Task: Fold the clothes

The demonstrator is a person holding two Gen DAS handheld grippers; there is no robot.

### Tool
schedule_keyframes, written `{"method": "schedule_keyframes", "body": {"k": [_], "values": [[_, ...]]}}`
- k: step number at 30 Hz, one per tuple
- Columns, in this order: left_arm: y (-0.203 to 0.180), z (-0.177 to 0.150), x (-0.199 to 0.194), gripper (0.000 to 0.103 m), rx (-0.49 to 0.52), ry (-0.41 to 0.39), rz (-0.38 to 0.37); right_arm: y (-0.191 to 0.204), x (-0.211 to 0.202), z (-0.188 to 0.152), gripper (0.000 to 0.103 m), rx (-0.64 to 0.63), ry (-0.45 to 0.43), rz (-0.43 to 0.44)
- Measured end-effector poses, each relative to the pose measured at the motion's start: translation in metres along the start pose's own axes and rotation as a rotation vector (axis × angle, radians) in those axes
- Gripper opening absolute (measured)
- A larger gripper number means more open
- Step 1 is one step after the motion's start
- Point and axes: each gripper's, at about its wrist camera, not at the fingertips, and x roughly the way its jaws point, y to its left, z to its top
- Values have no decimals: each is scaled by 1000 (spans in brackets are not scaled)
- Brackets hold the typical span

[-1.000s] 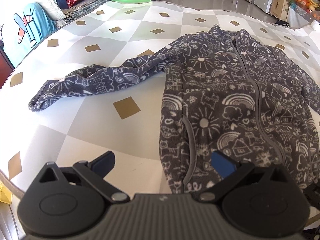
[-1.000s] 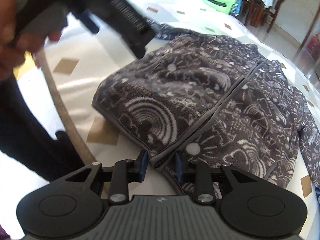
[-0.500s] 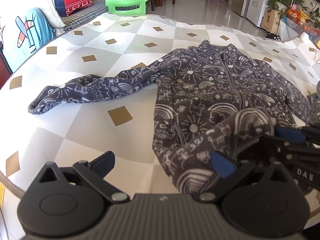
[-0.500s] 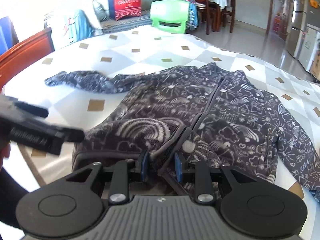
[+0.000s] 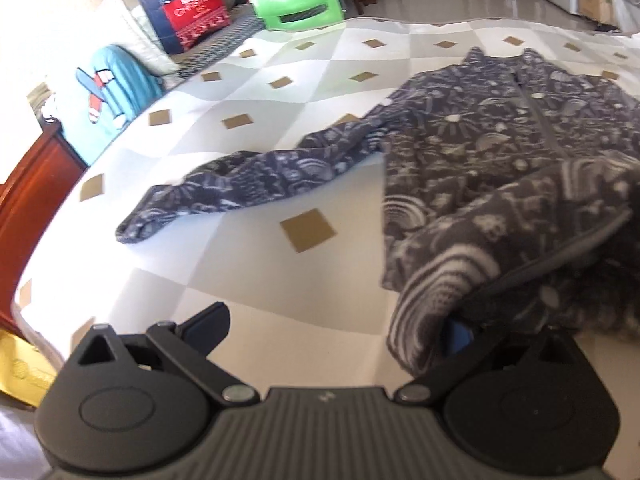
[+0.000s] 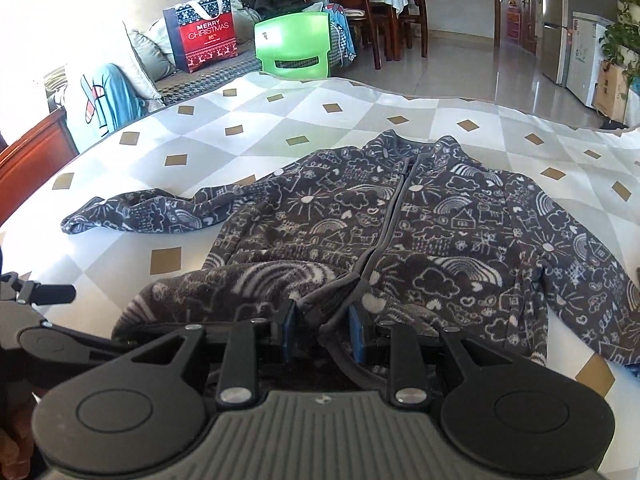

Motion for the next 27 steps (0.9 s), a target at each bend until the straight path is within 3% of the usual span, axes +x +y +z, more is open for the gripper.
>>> {"method": "schedule_keyframes", "body": {"k": [3,7,9,12,19,27], "values": [[9,4,-10,103,-22,-52,70,1,-1,-3,25,-21,5,2],[4,8,-30,103,46,-169,161,2,1,-7,27,-47,21,-21],[2,10,-34,103,64,-188,195,0,0,-9,31,-49,38,-11],[3,10,-39,103,53,-161,135,-1,-4,-14,32,-76,42,-9],[-1,8,-42,103,56,-162,121,-11,-15,-30,44,-131,110,4],[11,19,-48,103,-40,-159,72,-17,-21,-65,48,-280,189,-92]]}}
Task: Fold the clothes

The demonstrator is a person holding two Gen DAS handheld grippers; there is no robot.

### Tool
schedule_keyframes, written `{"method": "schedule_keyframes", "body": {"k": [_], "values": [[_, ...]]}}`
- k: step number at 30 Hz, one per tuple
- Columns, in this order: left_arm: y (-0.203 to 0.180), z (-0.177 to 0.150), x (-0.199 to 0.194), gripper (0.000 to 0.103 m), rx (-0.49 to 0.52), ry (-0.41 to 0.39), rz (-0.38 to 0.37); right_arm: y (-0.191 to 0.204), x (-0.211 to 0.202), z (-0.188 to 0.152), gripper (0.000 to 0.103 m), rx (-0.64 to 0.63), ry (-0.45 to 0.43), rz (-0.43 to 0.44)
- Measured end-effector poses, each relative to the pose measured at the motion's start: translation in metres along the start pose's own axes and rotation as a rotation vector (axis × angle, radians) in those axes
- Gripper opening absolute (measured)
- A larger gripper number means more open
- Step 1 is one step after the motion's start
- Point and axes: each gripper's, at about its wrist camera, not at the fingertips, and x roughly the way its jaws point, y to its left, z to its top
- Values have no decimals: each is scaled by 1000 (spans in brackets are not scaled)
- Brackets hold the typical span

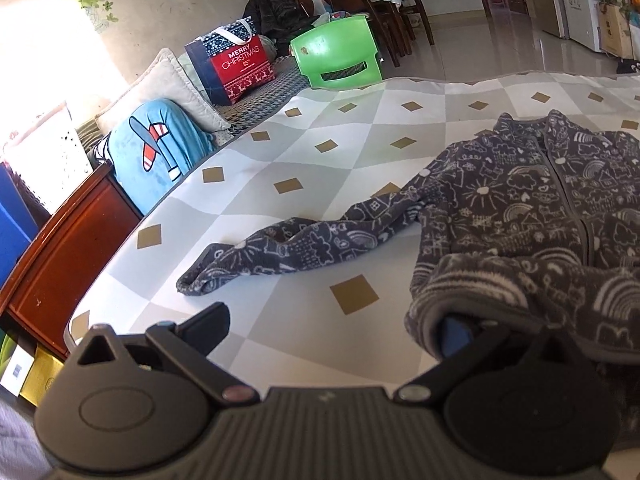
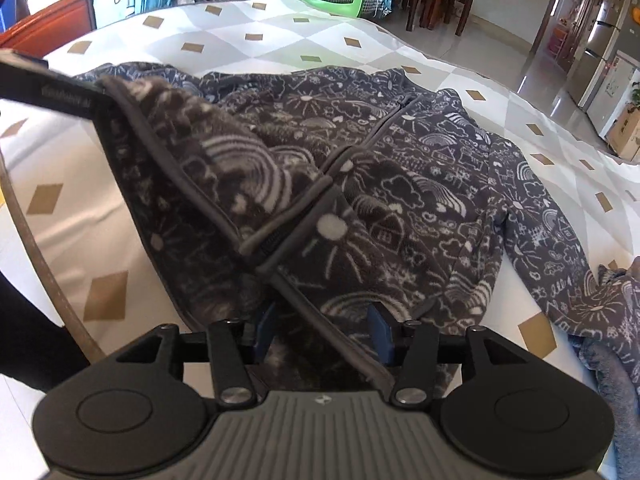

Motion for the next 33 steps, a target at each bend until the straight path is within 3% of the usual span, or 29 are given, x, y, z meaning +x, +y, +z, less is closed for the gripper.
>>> {"method": "schedule_keyframes", "body": {"k": [3,6,11,14,19,26,33], "values": [[3,4,-1,103,-22,-1,-1,-5,3,-11,48,-14,24,-66],[4,5,1,103,-31,1,20,-15,13,-21,48,-1,102,-161],[7,4,7,103,-47,28,14,-48,17,-29,49,169,149,-165],[7,2,8,103,-30,20,40,-69,0,-25,49,274,69,-266],[10,0,3,103,-17,8,58,-100,-43,-16,54,464,-140,-338],[16,-7,-10,103,-13,0,55,-106,-65,-9,54,505,-214,-385],[33,-5,-41,103,-93,-64,106,-108,-80,-1,54,508,-283,-386]]}}
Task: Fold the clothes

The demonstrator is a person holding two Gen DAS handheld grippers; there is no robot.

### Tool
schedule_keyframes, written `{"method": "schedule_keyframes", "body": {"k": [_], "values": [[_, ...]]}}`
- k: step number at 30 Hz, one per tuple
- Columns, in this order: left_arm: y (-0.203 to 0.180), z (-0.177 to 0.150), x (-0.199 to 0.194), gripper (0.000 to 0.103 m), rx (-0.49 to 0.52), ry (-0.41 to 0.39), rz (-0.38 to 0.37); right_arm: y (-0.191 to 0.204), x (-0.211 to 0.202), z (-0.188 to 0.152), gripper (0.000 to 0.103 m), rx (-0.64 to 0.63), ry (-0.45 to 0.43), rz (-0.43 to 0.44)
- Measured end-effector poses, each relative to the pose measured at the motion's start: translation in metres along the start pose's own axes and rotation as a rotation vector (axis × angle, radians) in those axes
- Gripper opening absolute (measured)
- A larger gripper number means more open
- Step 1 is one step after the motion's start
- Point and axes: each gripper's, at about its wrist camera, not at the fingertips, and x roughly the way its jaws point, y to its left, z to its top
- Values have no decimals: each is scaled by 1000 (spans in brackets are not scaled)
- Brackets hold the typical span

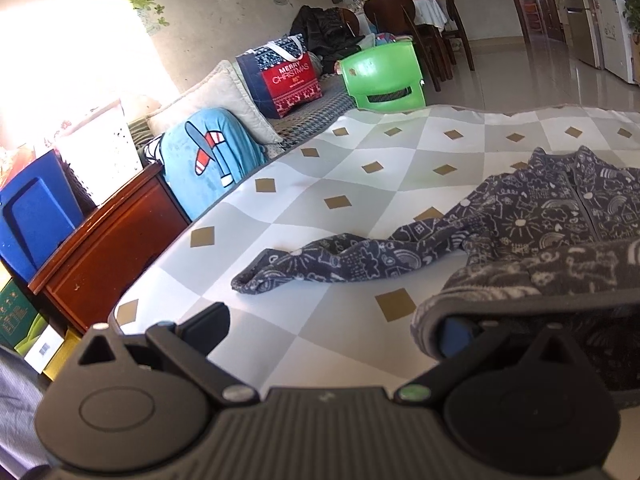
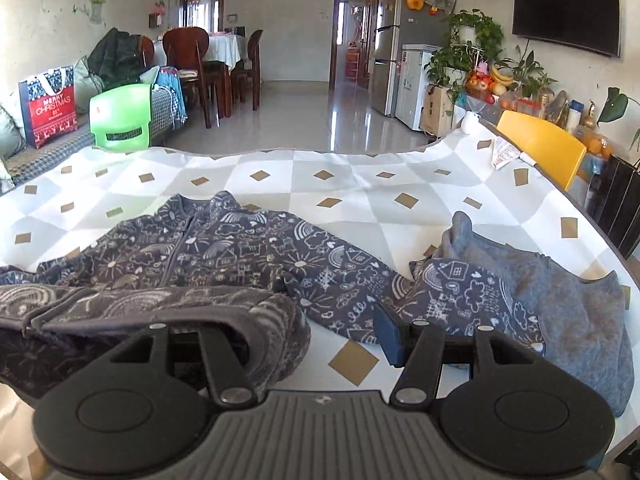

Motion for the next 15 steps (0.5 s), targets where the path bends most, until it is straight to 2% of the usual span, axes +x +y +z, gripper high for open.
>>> {"method": "schedule_keyframes", "body": {"k": [3,6,11,15], "values": [[7,0,-9,103,-45,-8,15,-2,2,-1,54,12,12,12],[7,-6,-11,103,-65,23,12,-3,3,-1,54,12,24,12],[-5,-25,-2,103,-14,101,-8,-5,17,-7,54,14,140,22],[-7,-36,-3,103,4,149,-49,0,22,-20,54,-45,219,17]]}}
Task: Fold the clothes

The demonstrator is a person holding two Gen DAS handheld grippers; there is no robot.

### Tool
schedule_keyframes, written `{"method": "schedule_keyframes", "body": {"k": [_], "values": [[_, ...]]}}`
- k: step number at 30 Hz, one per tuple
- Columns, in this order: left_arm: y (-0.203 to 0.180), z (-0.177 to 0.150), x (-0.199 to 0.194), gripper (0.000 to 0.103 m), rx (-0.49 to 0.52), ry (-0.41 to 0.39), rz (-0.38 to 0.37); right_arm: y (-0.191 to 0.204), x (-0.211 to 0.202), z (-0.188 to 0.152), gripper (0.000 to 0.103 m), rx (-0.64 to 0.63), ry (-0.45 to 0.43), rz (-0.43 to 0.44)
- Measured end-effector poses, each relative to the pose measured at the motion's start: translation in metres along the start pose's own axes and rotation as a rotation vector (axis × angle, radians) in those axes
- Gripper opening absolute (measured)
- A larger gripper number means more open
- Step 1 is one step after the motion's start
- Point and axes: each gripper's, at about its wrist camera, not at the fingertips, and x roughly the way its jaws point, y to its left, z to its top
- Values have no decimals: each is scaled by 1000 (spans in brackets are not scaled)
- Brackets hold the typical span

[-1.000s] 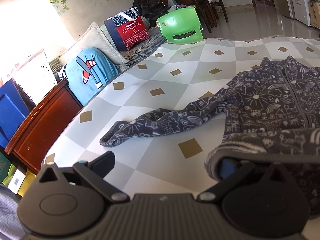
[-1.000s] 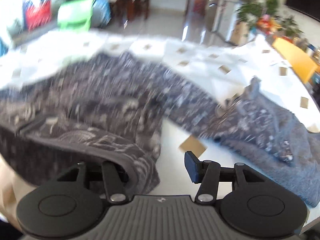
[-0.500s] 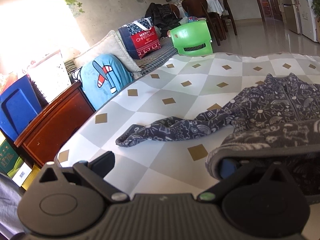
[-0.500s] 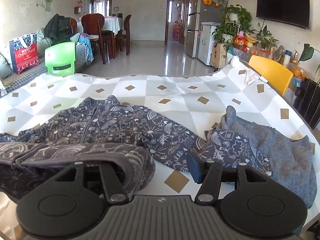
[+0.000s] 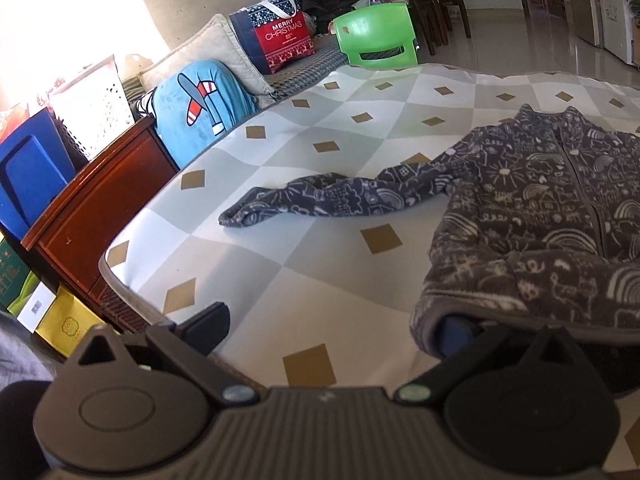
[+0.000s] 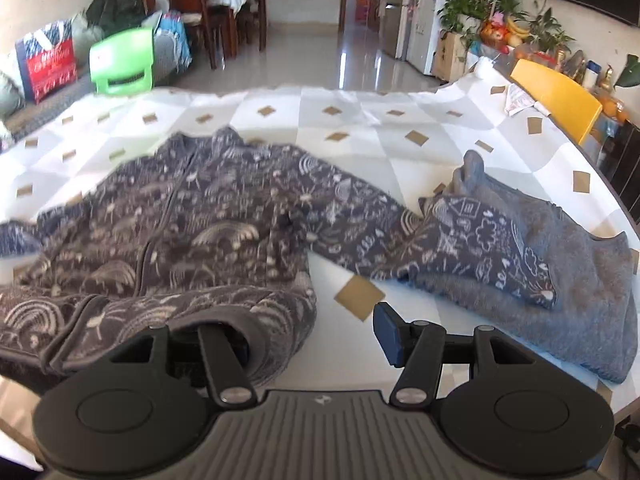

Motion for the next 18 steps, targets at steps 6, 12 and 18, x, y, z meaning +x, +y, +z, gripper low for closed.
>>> {"method": "schedule_keyframes", "body": {"k": [6,12,18], "values": [[2,-6,0,103,1,58,-42,-2,4,-14,55,-27,82,6],[8,-12,3,103,-20,98,-70,-8,1,-27,56,-25,137,10],[3,-13,10,103,19,99,-33,-4,-5,-33,56,-50,161,19]]}}
